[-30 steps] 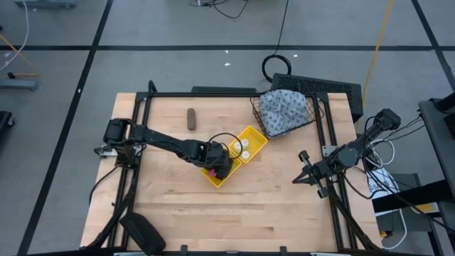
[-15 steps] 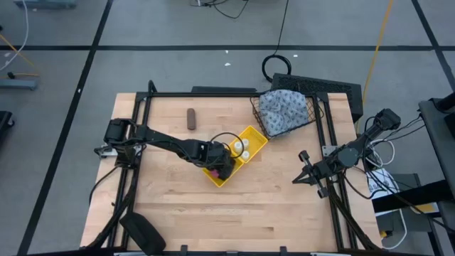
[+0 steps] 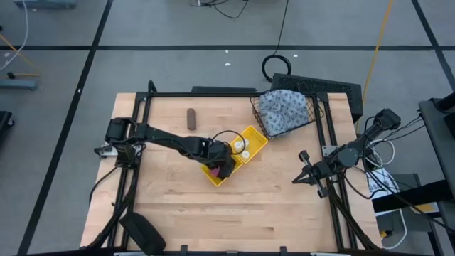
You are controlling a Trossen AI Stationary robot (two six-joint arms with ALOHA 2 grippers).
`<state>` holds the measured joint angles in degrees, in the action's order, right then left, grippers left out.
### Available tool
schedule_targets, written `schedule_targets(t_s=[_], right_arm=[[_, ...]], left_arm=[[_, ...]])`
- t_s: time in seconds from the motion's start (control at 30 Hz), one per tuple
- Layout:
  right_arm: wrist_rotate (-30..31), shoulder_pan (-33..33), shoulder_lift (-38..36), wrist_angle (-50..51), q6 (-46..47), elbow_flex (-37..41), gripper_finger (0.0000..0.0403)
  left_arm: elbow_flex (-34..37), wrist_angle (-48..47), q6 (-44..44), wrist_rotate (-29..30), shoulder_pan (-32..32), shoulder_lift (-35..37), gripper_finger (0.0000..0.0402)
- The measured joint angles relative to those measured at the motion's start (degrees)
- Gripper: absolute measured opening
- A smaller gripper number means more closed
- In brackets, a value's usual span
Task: Pick & place medical supplies in basket/bin
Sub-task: Put the pink bandage into the bottom yellow basket, then put the brown bandage into the bottom yellow basket
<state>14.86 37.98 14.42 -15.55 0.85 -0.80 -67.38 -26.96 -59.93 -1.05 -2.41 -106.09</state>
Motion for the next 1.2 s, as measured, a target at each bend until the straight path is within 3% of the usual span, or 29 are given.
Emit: schedule_targets(t_s=[0.83, 1.2], right_arm=[[0.02, 0.02, 0.02, -0.02, 0.01, -0.02, 0.0000], [0.02, 0.00, 0.04, -0.02, 0.01, -0.01, 0.0000]], left_arm=[[-2.64, -3.94, 5.15, -2.50, 2.79, 1.73, 0.0246], [-2.66, -7.78, 6.29, 3.72, 2.77, 9.14, 0.0246]])
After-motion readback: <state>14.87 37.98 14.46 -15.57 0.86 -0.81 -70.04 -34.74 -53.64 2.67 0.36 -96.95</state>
